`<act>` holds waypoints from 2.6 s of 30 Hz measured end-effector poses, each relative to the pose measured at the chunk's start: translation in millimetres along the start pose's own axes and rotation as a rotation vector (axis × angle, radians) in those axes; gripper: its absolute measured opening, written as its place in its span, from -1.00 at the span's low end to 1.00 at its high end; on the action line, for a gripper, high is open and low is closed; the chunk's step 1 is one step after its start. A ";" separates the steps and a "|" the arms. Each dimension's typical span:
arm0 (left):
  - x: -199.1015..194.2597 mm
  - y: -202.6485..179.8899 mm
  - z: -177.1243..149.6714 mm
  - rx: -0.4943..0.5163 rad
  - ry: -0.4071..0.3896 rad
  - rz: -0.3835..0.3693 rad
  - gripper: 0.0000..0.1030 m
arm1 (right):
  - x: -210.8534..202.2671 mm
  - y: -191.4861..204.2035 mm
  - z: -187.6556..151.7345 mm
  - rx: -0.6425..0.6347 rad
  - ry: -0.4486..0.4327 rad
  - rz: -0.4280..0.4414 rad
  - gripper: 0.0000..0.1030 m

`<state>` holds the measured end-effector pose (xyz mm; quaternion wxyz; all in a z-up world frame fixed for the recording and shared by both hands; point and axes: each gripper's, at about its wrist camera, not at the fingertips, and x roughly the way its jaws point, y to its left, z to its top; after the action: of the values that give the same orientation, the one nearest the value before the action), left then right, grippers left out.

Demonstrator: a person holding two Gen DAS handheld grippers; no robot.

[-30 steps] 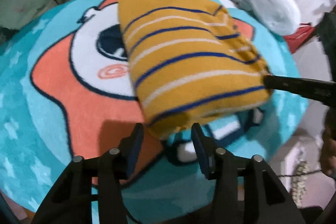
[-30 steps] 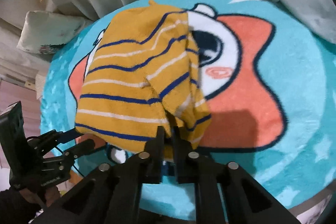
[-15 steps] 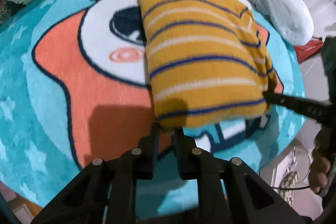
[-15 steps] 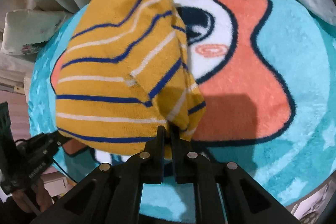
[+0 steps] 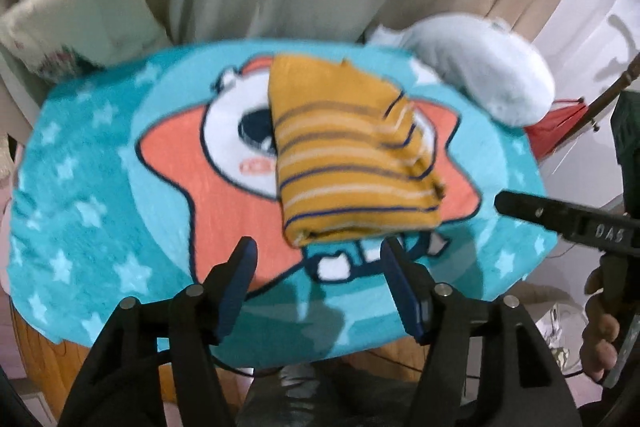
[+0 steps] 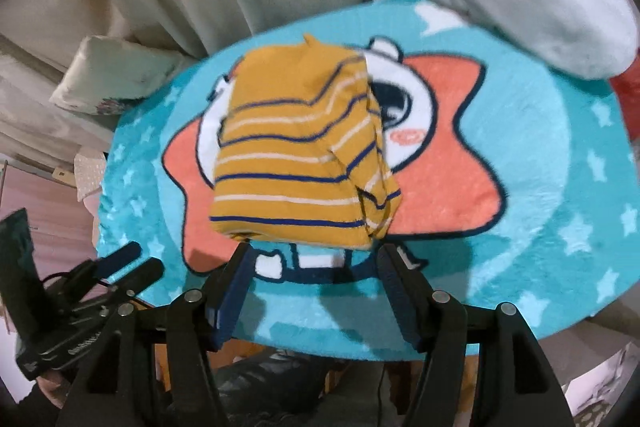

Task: Fold small clothes

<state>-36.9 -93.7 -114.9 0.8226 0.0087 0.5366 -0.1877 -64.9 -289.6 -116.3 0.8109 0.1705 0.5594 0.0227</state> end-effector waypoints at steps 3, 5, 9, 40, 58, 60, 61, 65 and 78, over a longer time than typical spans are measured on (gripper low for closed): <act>-26.2 -6.3 6.6 0.014 -0.043 0.037 0.24 | -25.6 8.4 -3.6 -0.025 -0.044 -0.014 0.36; -41.1 -8.7 9.3 0.010 -0.068 0.059 0.26 | -40.5 14.4 -5.4 -0.043 -0.069 -0.034 0.38; -77.7 -14.9 11.9 0.003 -0.133 0.117 0.36 | -68.1 24.4 -9.6 -0.064 -0.098 -0.037 0.40; -162.0 -20.0 -10.6 -0.082 -0.199 0.215 0.48 | -151.3 67.3 -41.6 -0.202 -0.223 -0.145 0.47; -162.7 -30.9 -0.9 -0.063 -0.202 0.239 0.48 | -153.3 66.0 -33.2 -0.199 -0.232 -0.157 0.47; -162.1 -30.5 1.3 -0.063 -0.201 0.239 0.48 | -152.5 67.1 -31.4 -0.202 -0.232 -0.159 0.47; -162.5 -30.3 0.2 -0.063 -0.201 0.239 0.48 | -152.7 67.2 -32.2 -0.199 -0.233 -0.157 0.47; -161.9 -29.7 0.2 -0.067 -0.197 0.240 0.48 | -152.5 67.9 -32.2 -0.199 -0.231 -0.156 0.47; -160.3 -22.4 1.4 -0.075 -0.184 0.240 0.48 | -146.1 73.1 -30.8 -0.202 -0.223 -0.154 0.47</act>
<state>-99.5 -66.8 32.0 0.8846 0.0246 0.4607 -0.0680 -136.4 -246.3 27.4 0.8802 0.0459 0.4724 -0.0024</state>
